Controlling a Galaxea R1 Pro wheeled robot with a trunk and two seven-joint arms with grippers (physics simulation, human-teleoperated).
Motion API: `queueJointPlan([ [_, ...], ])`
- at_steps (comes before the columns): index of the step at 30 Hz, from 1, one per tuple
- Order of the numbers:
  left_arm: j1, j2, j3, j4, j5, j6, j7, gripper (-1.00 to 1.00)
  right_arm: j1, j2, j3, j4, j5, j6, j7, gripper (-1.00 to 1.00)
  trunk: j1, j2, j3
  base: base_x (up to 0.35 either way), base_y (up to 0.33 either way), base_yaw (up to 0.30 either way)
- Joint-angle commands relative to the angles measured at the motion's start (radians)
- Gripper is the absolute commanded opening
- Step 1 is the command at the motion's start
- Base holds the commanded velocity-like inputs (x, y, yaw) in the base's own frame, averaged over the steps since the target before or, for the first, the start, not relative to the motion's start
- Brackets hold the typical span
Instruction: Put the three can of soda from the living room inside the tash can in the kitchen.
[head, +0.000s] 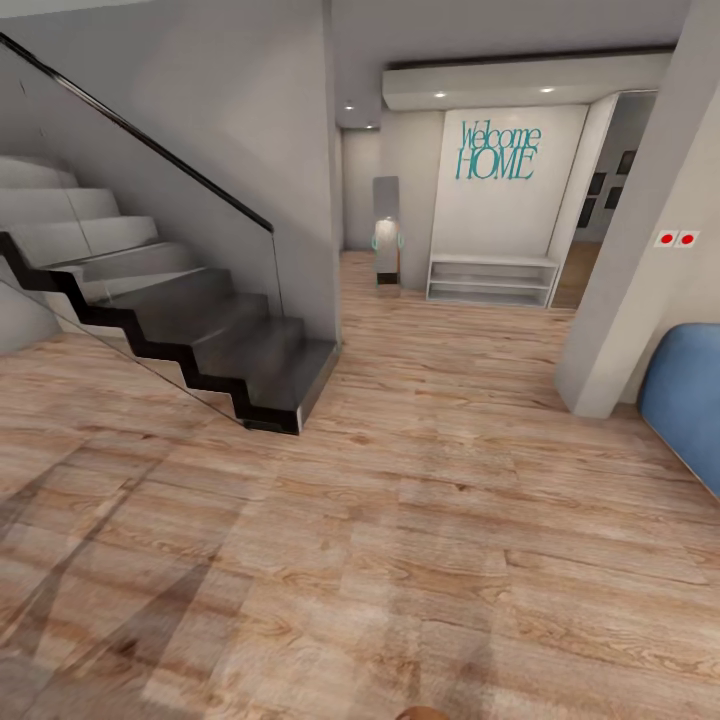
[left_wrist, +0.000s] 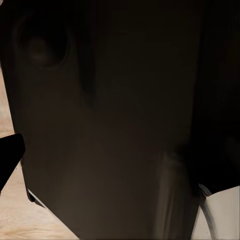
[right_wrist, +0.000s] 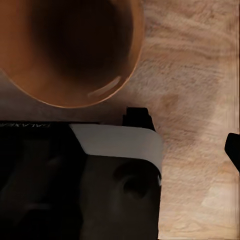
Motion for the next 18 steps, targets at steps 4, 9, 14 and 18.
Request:
queueJointPlan([
  [4, -0.014, 0.0, 0.0, -0.041, 0.001, 0.013, -0.003, 1.0, -0.024, 0.0, -0.002, -0.006, -0.004, 0.012, -0.041, 1.0, 0.0, 0.0, 0.0, 0.0, 0.0, 0.0],
  [9, -0.049, 0.0, 0.0, -0.059, 0.002, 0.059, -0.004, 1.0, -0.031, 0.001, -0.003, -0.006, -0.006, 0.015, -0.068, 1.0, 0.0, 0.0, 0.0, 0.0, 0.0, 0.0],
  [14, -0.112, 0.0, 0.001, -0.078, 0.006, 0.166, -0.002, 1.0, -0.037, 0.001, -0.003, 0.003, -0.007, 0.015, -0.085, 1.0, 0.0, 0.0, 0.0, 0.0, 0.0, 0.0],
  [18, -0.171, -0.002, 0.002, -0.087, 0.008, 0.235, 0.002, 1.0, -0.041, 0.002, -0.002, 0.014, -0.008, 0.015, -0.091, 1.0, 0.0, 0.0, 0.0, 0.0, 0.0, 0.0],
])
